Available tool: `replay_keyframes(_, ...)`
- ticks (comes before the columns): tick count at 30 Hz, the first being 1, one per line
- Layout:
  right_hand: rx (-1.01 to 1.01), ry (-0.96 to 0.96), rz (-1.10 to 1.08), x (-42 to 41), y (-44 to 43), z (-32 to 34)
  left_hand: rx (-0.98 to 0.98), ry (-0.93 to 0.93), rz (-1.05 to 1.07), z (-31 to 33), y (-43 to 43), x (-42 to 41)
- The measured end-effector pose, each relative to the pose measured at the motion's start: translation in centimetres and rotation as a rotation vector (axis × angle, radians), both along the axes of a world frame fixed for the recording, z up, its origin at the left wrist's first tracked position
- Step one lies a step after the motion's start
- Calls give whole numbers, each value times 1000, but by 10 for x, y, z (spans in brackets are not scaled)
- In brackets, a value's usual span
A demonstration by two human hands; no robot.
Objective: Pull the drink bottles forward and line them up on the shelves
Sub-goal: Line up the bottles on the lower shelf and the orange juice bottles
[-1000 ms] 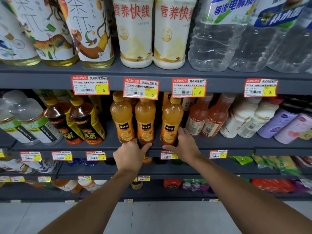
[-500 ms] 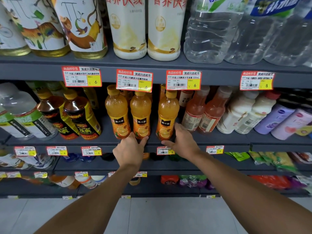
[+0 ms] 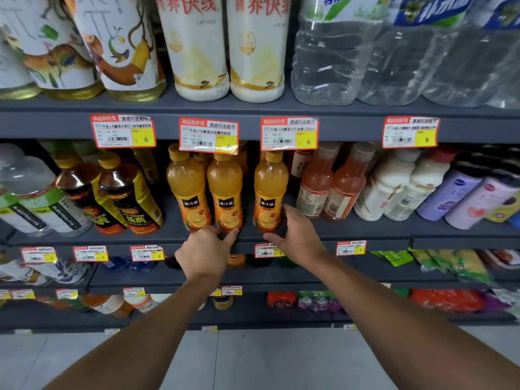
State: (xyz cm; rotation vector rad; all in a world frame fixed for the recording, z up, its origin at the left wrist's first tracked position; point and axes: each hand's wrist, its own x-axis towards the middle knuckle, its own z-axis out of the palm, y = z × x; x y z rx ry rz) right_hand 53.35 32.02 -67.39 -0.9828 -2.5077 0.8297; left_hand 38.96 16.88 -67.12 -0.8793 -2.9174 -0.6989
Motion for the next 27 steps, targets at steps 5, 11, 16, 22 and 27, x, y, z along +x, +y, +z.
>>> replay_keyframes(5,84,93,-149,35,-7,-2,100,-33,-124,10,1,37)
replay_keyframes(11,206,194,-341,65,12,6,407,-220,-477,24,46,92)
replay_keyframes(16,166,396,-572,65,28,15,471,-276,-467,25,90,116)
replay_keyframes(22,186,448,-679,65,44,-8,555,-271,-387,10,124,125)
replay_keyframes(27,258,538,-586,64,54,-34,658,-249,-293,-11,140,121)
